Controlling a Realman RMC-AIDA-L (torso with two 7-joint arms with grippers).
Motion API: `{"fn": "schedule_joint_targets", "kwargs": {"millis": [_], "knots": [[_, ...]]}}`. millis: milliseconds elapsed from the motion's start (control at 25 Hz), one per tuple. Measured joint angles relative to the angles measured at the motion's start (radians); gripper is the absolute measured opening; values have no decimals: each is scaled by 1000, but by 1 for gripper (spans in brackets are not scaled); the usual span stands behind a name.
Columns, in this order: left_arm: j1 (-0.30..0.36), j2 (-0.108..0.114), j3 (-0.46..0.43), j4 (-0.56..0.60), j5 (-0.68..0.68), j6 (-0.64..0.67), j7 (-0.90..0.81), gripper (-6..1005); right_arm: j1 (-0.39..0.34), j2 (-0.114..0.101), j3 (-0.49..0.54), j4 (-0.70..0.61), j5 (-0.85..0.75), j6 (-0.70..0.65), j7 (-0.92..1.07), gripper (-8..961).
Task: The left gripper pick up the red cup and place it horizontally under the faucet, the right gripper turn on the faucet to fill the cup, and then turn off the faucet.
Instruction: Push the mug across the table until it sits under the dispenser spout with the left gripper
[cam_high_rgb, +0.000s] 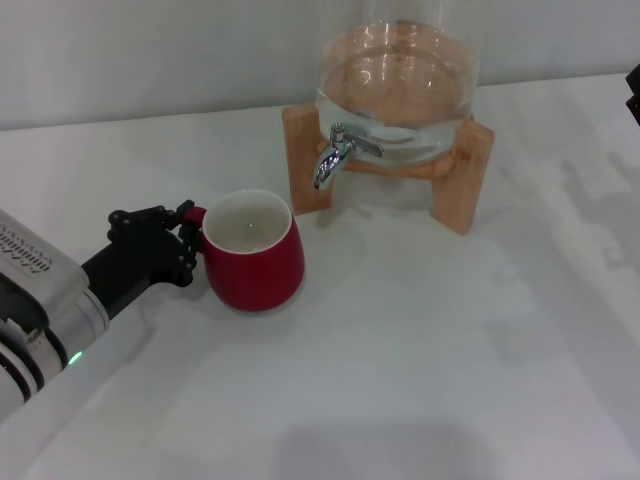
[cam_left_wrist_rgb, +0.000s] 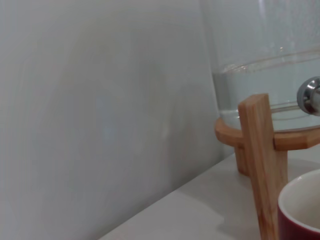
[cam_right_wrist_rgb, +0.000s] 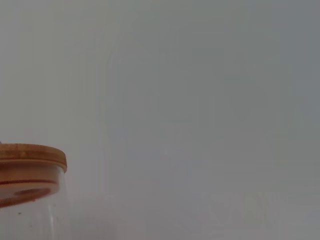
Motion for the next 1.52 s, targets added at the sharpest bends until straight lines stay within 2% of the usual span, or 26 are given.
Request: {"fn": "schedule_joint_targets", "kwargs": {"millis": [800,1520], "knots": [[-62,-2,0,1,77,-31,-35,103,-2,0,-12,0,0,-13,0,723],[-118,-6,0,27,127,-140,-58,103,1,-2,-23,-5,0,-36,0,723]]}}
